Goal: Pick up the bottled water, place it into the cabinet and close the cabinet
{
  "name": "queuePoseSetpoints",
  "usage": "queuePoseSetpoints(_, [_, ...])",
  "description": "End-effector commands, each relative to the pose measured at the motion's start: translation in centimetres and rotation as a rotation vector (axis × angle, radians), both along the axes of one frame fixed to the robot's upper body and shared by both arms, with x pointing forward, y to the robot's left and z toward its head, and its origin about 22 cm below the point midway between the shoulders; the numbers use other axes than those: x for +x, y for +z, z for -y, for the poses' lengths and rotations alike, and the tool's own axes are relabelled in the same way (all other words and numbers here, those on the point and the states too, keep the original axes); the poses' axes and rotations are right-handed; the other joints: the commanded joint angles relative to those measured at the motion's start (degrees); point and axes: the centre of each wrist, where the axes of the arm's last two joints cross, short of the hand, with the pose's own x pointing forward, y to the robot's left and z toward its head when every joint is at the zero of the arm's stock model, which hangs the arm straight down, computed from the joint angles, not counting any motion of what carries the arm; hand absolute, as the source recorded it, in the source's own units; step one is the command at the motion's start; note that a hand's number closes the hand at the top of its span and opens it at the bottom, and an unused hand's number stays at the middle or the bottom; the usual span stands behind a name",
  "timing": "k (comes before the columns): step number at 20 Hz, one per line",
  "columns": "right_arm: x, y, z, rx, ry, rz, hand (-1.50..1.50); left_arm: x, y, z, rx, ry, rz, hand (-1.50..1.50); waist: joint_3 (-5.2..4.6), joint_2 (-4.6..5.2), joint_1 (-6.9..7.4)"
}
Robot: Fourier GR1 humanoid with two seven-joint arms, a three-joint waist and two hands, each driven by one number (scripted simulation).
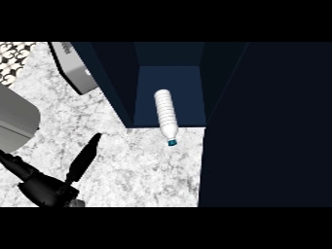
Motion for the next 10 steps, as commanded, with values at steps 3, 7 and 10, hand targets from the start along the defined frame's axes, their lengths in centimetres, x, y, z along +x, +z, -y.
queuePoseSetpoints(3, [-0.3, 1.7, 0.0, -0.007, -0.008, 0.039, -1.5, 0.3, 1.2, -0.2, -0.009, -0.011, 0.056, -1.5, -0.18, -0.06, 0.4])
queuePoseSetpoints(7, [-0.6, 1.5, 0.5, -0.013, -0.001, 0.047, -1.5, 0.3, 2.6, 1.3, -0.031, -0.062, 0.119, -1.5, -0.15, -0.29, -0.13])
queuePoseSetpoints(10, [-0.1, 1.4, 0.0, -0.019, -0.005, 0.064, -1.5, 0.8, 3.6, 2.0, -0.045, -0.087, 0.16, -1.5, -0.27, 0.09, 0.36])
